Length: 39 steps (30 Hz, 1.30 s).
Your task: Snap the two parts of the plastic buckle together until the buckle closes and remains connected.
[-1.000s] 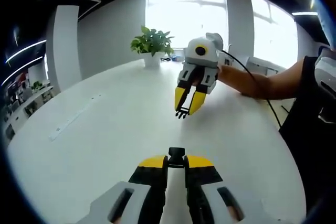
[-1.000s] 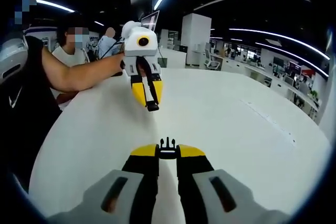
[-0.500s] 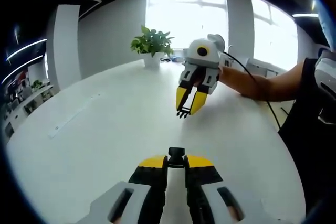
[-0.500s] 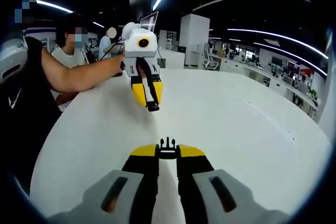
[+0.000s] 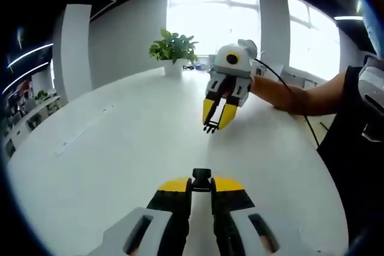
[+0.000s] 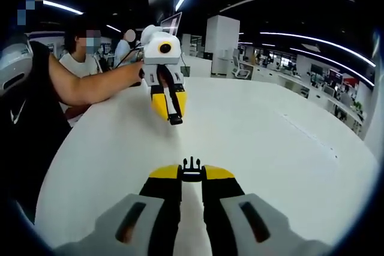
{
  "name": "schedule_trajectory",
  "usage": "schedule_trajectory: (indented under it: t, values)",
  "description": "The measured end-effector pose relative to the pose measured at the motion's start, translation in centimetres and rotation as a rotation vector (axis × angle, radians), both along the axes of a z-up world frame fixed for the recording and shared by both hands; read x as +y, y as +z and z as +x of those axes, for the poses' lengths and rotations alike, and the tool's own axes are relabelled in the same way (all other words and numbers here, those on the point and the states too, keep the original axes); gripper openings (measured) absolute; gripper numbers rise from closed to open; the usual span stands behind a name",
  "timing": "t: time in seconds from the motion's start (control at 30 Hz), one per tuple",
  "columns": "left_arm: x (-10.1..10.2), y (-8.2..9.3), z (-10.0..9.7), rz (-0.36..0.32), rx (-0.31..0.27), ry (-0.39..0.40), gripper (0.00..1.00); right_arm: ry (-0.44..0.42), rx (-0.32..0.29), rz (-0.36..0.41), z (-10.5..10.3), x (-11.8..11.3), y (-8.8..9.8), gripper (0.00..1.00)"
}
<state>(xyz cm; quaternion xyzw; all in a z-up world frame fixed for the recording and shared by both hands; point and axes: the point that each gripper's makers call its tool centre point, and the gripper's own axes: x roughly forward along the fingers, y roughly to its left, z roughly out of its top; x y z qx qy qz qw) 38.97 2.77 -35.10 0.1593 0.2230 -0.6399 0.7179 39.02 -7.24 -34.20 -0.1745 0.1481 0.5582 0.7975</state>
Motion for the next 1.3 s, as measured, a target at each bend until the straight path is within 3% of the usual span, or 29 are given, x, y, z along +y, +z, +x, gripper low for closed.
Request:
schedule_trajectory:
  t: [0.67, 1.3]
  values:
    - [0.3, -0.1, -1.1, -0.001, -0.003, -0.006, 0.11, 0.019, -0.005, -0.001, -1.1, 1.0, 0.3, 0.11]
    - [0.8, -0.8, -1.2, 0.002, 0.017, -0.02, 0.11, 0.047, 0.025, -0.02, -2.1, 1.3, -1.3, 0.11]
